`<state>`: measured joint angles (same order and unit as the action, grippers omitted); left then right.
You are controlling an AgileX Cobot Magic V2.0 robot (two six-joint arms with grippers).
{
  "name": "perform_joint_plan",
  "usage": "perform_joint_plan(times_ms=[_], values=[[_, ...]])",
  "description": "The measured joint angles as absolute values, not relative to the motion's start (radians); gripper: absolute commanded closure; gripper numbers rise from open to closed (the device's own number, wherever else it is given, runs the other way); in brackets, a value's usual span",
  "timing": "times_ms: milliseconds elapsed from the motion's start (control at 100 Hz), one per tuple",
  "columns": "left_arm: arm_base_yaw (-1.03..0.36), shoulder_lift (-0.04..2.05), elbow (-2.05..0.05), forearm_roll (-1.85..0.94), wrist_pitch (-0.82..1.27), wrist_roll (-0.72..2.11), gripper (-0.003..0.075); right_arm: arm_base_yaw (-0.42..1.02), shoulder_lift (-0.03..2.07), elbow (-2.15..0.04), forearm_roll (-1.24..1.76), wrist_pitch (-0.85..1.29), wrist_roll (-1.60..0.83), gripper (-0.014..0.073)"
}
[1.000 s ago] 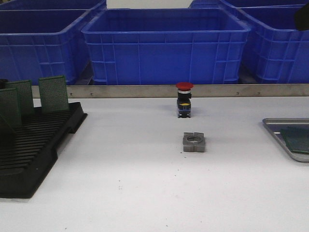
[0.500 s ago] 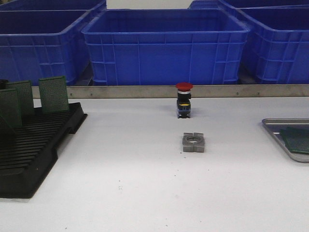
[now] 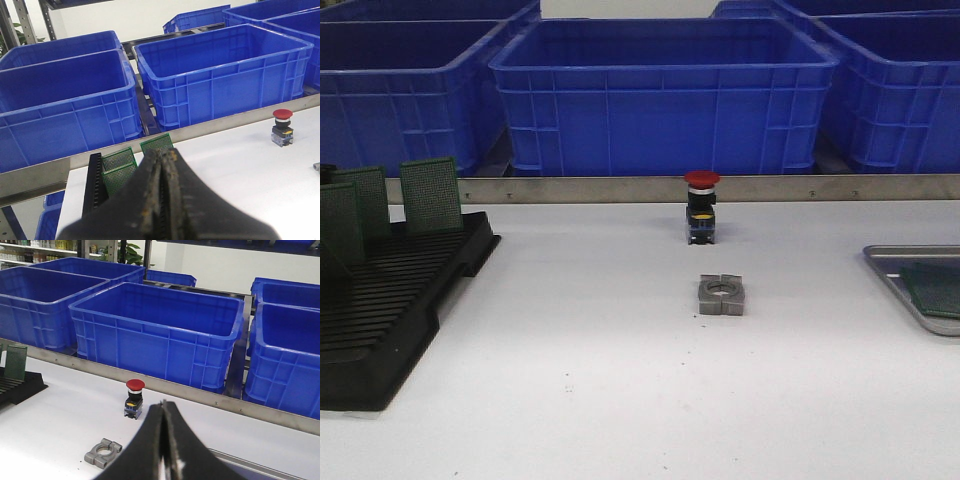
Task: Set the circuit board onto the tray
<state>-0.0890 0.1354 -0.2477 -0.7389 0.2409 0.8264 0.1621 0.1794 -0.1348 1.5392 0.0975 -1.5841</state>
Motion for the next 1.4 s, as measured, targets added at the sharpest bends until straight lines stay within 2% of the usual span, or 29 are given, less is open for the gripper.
perform_joint_plan(times_ms=[660,730,990,1140,1400], values=[[-0.089,0.135,-0.239,-0.683,0.229,0.815,0.0737,0.162,0.176,-0.135,1.541,0.097,-1.584,0.0652],[-0.078,0.129,-0.21,-0.564,0.182,0.721,0.0737,0.162,0.176,-0.135,1.542,0.095,-1.584,0.0652],[0.011,0.003,-0.006,-0.042,0.079,0.049,0.0737,0.162,0.176,-0.135,1.542,0.095,-1.584,0.0652],[0.013,-0.004,-0.003,0.013,0.18,-0.025,0.0737,0.162,0.176,-0.135,1.542,0.095,-1.584,0.0652],[0.013,-0.004,-0.003,0.011,0.228,0.012,0.0737,0.162,0.176,-0.134,1.545,0.095,-1.584,0.0652]])
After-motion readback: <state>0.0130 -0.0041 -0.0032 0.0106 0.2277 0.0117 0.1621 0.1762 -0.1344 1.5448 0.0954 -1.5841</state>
